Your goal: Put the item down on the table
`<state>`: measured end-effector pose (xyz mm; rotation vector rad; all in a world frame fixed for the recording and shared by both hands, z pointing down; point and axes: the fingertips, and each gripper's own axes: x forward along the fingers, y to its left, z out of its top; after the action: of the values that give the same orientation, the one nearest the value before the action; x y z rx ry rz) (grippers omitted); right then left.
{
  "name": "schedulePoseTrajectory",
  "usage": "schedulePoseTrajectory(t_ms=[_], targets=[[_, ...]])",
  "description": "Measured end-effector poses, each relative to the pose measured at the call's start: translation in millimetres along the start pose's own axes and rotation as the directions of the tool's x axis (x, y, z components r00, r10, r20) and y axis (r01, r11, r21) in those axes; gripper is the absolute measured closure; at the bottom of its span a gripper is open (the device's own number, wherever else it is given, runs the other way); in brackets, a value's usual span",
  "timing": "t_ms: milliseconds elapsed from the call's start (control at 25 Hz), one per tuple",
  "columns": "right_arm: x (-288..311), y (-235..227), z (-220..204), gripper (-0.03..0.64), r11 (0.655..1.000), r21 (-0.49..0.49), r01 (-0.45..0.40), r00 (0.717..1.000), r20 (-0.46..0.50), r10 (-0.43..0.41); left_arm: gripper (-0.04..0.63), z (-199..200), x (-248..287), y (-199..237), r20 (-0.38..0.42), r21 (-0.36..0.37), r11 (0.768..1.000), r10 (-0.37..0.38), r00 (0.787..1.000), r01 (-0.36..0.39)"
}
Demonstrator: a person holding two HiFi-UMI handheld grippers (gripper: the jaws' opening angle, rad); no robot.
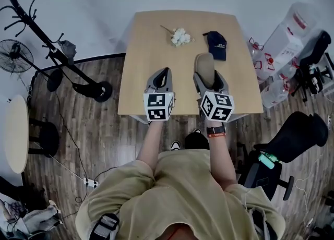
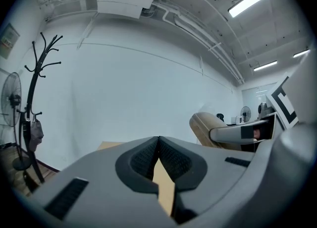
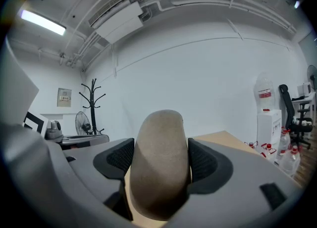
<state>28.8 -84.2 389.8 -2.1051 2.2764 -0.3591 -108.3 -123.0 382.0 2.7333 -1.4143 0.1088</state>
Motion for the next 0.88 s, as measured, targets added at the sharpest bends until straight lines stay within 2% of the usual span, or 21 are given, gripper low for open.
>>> schedulePoseTrajectory(t_ms=[280, 440, 520, 720, 880], targets=[[52.8, -48.3, 12.0, 0.262, 1.000, -0.020, -0.015, 1.000, -0.005, 0.015, 0.572, 2.4, 63.5, -0.2, 0.001, 0.004, 1.000, 0.022, 1.000, -0.022], [79.2, -77.4, 17.4, 0.262, 0.998, -0.065, -0.005, 0.999, -0.035, 0.003, 0.572, 7.3, 101.7, 0.7, -0.024, 0.043, 0.997, 0.064, 0.998, -0.063], [94.9, -90.6, 18.5, 0.262, 0.999, -0.041, -0.020, 0.999, -0.051, 0.018, 0.572, 8.5, 122.4, -0.1, -0.036, 0.049, 0.996, 0.079, 0.996, -0.077], [121.8, -120.9, 9.2, 0.261, 0.999, 0.028, -0.035, 0.993, -0.108, 0.037, 0.572, 0.4, 160.0, -13.8, -0.065, 0.047, 0.997, 0.060, 0.996, -0.057], [136.4, -138.6, 1.0, 0.261, 0.998, 0.045, -0.034, 0.987, -0.152, 0.041, 0.572, -7.0, 178.8, -19.8, -0.094, 0.056, 0.997, 0.063, 0.994, -0.058]])
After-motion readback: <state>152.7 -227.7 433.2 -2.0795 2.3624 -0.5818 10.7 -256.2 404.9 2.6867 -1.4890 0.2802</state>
